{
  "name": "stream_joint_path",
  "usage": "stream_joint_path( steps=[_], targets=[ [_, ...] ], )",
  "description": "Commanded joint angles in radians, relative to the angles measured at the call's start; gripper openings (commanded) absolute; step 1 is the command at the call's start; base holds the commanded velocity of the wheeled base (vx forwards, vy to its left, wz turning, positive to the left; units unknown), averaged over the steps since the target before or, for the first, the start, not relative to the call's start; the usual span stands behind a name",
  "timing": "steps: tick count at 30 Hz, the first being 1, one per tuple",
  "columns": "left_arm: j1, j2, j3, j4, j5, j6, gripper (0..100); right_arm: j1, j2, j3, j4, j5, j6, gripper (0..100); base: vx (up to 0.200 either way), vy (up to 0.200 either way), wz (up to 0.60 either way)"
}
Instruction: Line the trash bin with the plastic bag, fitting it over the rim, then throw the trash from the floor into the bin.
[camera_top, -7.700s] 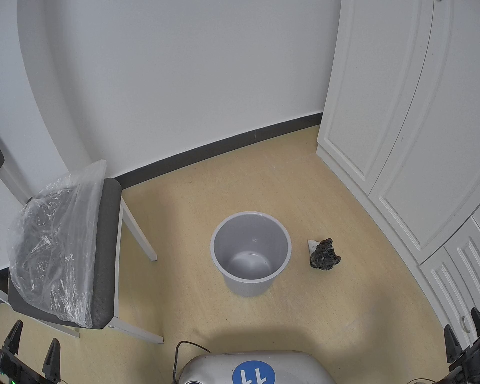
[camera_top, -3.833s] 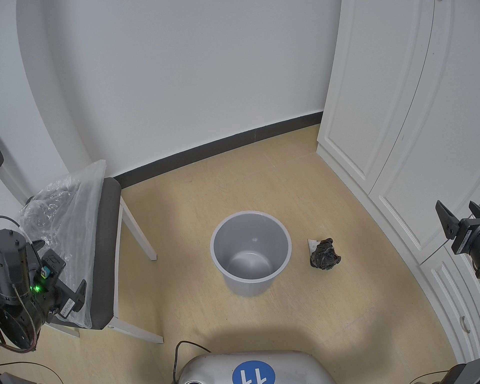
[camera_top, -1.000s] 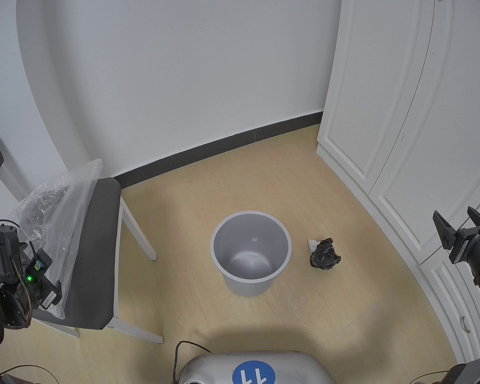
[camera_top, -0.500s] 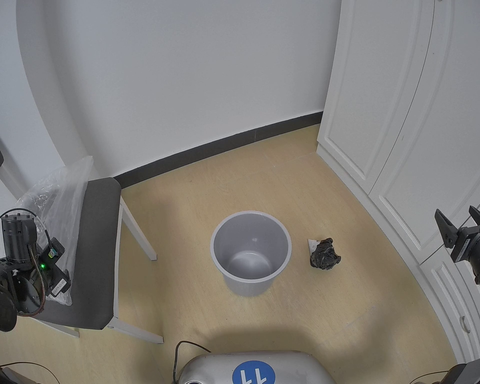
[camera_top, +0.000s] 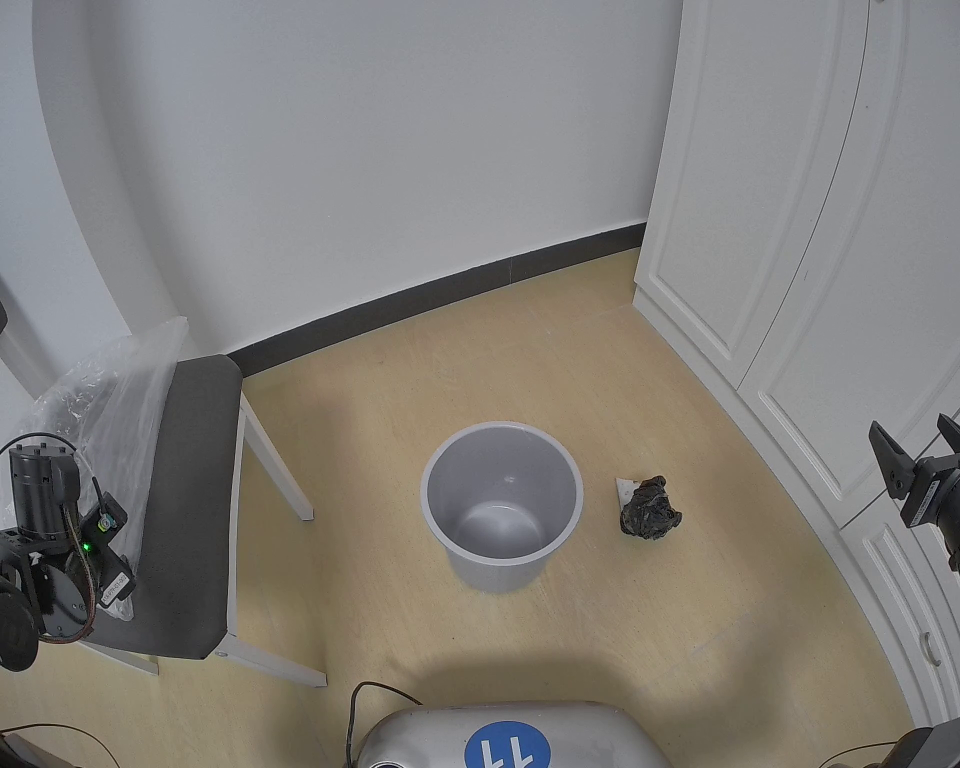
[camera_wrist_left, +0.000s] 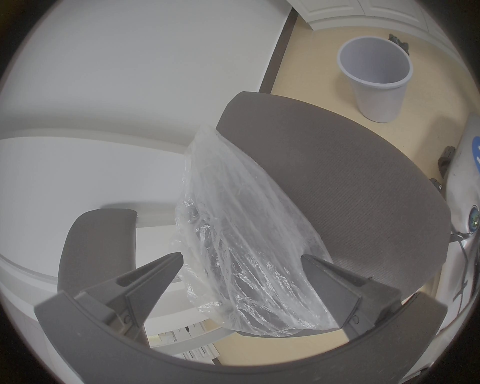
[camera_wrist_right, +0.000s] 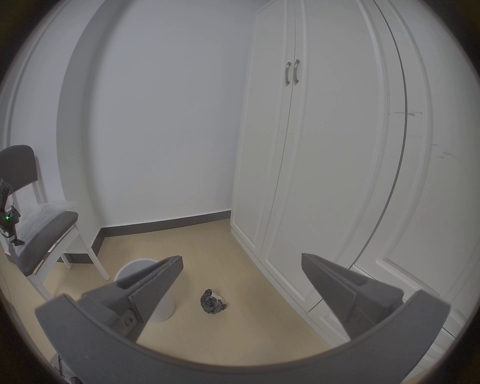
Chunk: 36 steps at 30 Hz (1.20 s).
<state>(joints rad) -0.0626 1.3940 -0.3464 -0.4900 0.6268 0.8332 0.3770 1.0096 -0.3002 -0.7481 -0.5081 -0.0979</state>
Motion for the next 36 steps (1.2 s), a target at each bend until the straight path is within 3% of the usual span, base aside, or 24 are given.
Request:
stream_joint_path(
  steps=[1,10,14,23,32,36],
  targets=[
    [0.004,-0.007,-0.005,-0.002,0.002,0.000,100,0.000,0.000,-0.002,0.000,0.000,0.000,100,0.000,0.000,0.00],
    [0.098,-0.052,-0.022,-0.032,0.002,0.021,100,0.000,0.000,0.000,0.000,0.002,0.000,100,0.000,0.000,0.00],
    [0.125,-0.075,-0.020,-0.047,0.001,0.073,100,0.005,0.007,0.000,0.000,0.002,0.000,100,0.000,0.000,0.00],
    [0.116,-0.015,-0.013,-0.056,0.002,0.078,100,0.010,0.011,0.001,0.000,0.000,0.001,100,0.000,0.000,0.00],
    [0.125,0.112,-0.019,-0.157,0.007,0.087,100,0.010,0.001,0.000,0.000,0.000,0.000,100,0.000,0.000,0.00],
    [0.115,0.149,-0.014,-0.191,0.047,0.098,100,0.010,0.001,0.001,0.000,0.000,0.000,100,0.000,0.000,0.00]
  ],
)
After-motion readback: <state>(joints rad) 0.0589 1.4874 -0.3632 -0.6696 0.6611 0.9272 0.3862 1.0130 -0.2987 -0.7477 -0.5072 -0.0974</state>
